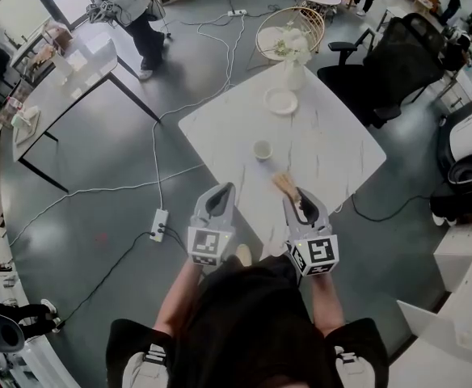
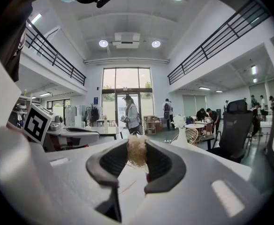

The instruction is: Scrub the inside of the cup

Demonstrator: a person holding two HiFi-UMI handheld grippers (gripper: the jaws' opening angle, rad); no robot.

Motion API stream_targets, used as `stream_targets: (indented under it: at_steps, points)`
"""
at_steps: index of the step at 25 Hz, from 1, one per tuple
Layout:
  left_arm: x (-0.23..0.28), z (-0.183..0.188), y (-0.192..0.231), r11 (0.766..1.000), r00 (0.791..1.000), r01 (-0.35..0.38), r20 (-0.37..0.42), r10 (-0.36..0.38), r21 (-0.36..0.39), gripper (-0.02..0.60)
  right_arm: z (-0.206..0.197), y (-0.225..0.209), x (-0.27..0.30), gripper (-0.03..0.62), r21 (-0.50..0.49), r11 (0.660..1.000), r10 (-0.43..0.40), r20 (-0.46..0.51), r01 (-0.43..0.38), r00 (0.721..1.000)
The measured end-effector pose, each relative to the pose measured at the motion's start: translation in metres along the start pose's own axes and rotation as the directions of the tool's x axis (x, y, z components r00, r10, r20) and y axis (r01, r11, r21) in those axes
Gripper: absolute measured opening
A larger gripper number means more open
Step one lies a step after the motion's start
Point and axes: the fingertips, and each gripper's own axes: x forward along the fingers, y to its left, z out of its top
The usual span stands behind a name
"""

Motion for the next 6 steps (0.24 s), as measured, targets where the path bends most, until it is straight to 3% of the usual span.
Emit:
stream_targets:
  at_steps: [6]
  points:
    - [0.0007, 0.0009, 0.0012, 1.0, 1.0, 0.001, -0.008, -0.001, 0.001, 0.008, 0.0012, 0.0001, 0.0028, 0.107, 0.004, 1.0, 0.001, 0.005, -0.001, 1.0]
